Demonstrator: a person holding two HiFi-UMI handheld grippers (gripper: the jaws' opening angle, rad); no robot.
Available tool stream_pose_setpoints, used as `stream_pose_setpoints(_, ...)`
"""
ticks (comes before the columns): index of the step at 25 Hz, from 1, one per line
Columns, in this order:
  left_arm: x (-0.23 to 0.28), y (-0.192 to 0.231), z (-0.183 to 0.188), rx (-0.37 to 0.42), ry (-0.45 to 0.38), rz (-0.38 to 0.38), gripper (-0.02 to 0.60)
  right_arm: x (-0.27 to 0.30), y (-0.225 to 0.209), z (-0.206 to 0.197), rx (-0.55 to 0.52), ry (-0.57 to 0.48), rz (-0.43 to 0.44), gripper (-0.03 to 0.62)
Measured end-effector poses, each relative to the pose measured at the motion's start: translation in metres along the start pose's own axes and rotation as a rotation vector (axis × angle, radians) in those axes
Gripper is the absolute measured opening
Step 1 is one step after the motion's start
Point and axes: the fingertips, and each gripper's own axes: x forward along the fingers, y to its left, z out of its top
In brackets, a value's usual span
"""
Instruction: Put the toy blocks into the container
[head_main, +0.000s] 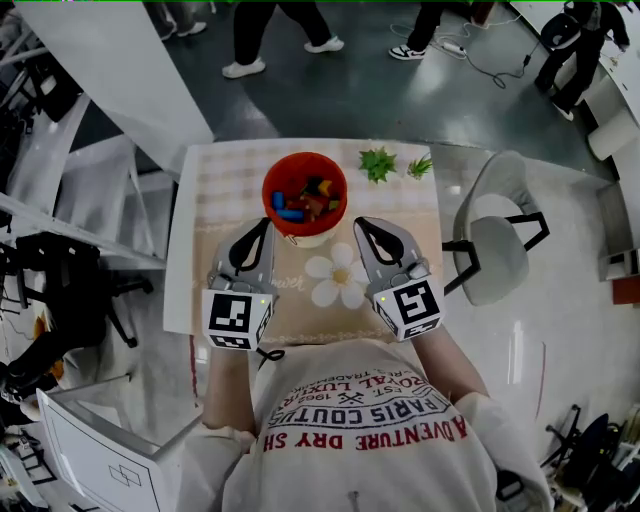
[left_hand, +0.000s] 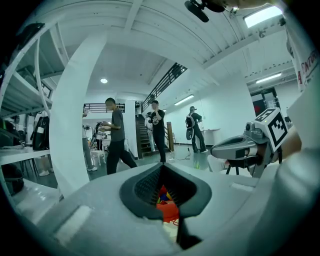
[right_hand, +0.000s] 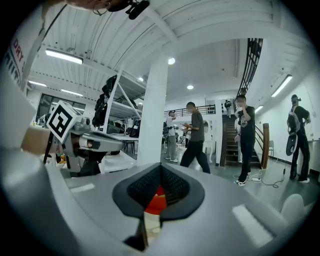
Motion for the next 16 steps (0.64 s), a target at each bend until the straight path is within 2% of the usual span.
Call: stream_pose_setpoints(16, 0.0027, -0.0072, 0.0072, 0.001, -0.003, 0.002, 0.006, -0.0013, -0.0028, 0.0030, -0.001, 0.001, 0.007, 0.000)
